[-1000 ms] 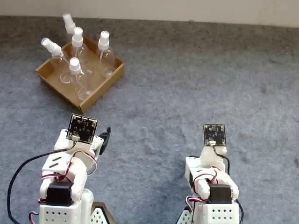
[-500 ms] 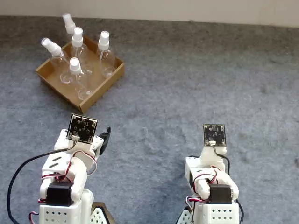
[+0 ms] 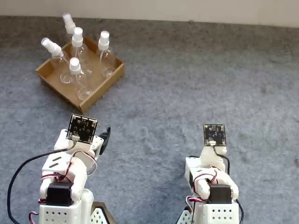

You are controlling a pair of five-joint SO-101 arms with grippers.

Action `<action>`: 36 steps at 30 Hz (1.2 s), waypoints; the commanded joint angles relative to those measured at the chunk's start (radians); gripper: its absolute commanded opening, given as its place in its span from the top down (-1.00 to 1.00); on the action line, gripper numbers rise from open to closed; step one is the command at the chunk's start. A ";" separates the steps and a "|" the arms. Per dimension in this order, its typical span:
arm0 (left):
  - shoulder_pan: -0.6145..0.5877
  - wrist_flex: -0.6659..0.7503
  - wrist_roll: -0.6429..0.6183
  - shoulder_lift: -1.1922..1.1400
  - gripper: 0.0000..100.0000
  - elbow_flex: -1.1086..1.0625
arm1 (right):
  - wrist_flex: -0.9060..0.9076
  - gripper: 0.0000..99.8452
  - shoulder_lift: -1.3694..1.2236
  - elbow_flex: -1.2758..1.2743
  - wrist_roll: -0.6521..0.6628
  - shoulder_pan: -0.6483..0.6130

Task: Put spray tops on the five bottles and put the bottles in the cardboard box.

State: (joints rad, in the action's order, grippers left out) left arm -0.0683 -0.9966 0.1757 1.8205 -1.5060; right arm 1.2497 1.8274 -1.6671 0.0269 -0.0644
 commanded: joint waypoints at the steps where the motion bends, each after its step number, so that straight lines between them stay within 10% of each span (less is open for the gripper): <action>1: 0.013 -0.002 0.000 0.008 0.52 0.005 | 0.005 0.98 0.012 -0.139 0.009 0.013; 36: 0.013 -0.002 -0.132 0.008 0.52 0.013 | 0.005 0.98 0.012 -0.139 0.009 0.013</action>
State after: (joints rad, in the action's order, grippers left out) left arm -0.0683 -0.9966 0.0575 1.8205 -1.5060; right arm 1.2497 1.8274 -1.6671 0.0269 -0.0644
